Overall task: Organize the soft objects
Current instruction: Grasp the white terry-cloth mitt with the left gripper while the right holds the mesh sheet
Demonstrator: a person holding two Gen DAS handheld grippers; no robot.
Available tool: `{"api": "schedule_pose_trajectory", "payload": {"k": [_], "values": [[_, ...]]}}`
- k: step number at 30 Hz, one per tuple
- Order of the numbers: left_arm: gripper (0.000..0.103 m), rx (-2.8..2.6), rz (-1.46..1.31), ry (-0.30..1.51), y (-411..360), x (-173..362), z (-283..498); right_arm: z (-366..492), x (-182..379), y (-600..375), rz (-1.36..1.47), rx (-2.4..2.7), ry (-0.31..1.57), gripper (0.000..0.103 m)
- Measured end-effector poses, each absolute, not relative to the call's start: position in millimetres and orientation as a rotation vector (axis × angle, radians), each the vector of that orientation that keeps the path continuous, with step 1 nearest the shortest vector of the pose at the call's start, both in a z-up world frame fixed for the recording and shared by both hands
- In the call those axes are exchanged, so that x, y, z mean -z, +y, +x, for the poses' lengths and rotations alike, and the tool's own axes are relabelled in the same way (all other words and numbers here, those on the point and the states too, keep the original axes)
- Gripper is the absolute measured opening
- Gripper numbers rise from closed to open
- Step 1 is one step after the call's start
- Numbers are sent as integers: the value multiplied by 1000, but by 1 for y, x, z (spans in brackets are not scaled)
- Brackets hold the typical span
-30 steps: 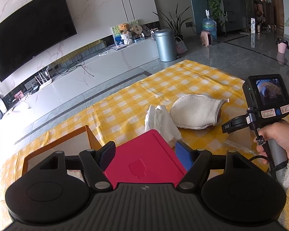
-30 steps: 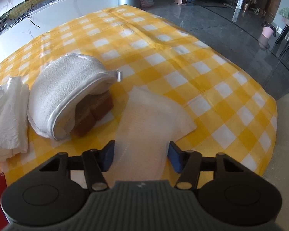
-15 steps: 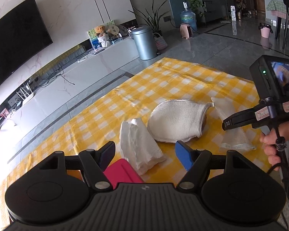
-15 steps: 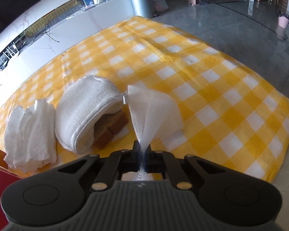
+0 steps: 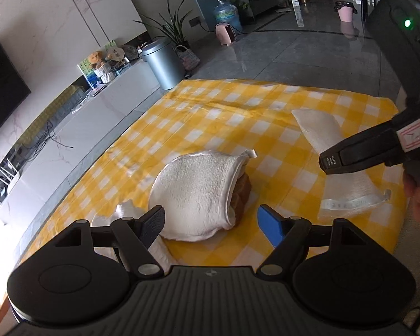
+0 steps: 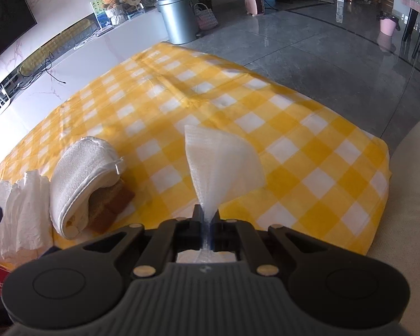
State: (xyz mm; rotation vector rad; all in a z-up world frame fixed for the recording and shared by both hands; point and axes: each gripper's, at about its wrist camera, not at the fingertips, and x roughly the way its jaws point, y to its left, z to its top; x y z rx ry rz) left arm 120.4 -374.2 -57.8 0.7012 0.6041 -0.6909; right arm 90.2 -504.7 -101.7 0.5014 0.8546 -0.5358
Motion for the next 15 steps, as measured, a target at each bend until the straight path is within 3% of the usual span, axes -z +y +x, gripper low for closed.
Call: {"api": "schedule_pose_trajectory", "payload": {"k": [10,13,14,15], "values": [[85,667,631,661,-402,82,156,85,104,-513,517,553,849,2],[68,669,582,653,-399,82,165,83,102,-513,516,559,839,2],[53,683,555,664,-398,82,169,83,101,-512,508,566,839,2],[29,702,534,684,-396,82,172,83,100,-511,487,581,842,2]]}}
